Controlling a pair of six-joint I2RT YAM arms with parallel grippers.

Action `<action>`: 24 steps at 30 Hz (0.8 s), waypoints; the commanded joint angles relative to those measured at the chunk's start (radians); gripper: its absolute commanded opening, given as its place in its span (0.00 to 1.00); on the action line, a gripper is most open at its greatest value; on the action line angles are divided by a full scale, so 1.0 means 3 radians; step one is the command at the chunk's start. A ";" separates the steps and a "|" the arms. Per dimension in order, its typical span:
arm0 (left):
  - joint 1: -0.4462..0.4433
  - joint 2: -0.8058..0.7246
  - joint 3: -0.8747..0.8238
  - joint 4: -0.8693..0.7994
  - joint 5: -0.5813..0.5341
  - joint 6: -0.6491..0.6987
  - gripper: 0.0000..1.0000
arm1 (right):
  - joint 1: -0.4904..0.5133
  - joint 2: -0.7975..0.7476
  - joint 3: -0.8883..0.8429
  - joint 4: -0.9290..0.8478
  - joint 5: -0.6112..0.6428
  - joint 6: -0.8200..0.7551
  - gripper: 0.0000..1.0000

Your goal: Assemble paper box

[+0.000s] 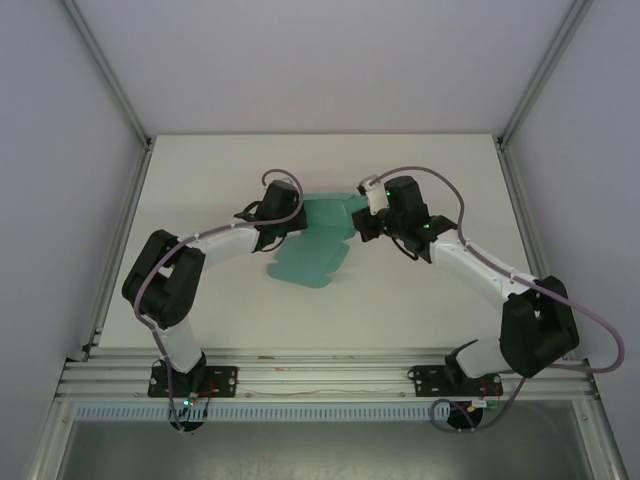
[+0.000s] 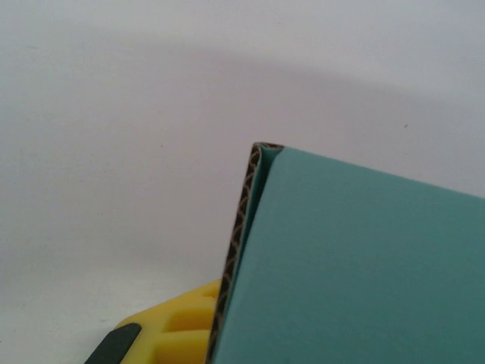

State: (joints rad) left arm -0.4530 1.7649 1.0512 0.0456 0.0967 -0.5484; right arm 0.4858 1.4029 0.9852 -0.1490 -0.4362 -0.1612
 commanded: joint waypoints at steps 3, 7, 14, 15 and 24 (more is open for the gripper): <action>0.0144 -0.0361 -0.0584 0.0671 -0.0124 0.0362 0.00 | 0.0035 -0.0255 0.0027 -0.0008 0.0163 0.0055 0.34; 0.0140 -0.0592 -0.0800 0.0866 -0.0080 0.0352 0.00 | 0.0025 -0.0414 -0.0052 -0.0021 0.0272 0.0141 0.70; 0.0099 -0.0683 -0.0901 0.0845 -0.0157 0.0379 0.00 | 0.0016 -0.0719 -0.0181 0.0379 0.0515 0.0496 0.94; 0.0091 -0.0684 -0.0903 0.0862 -0.0133 0.0389 0.00 | 0.0014 -0.0683 -0.0123 0.0372 0.0465 0.0522 0.95; 0.0043 -0.0735 -0.0917 0.0836 -0.0183 0.0217 0.00 | 0.0018 -0.0105 0.0207 0.0068 0.0390 0.0428 1.00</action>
State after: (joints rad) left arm -0.4389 1.5795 0.7773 0.2783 0.0692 -0.4541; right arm 0.4881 1.3430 1.0336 -0.0902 -0.3290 -0.0231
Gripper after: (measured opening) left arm 0.094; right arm 0.997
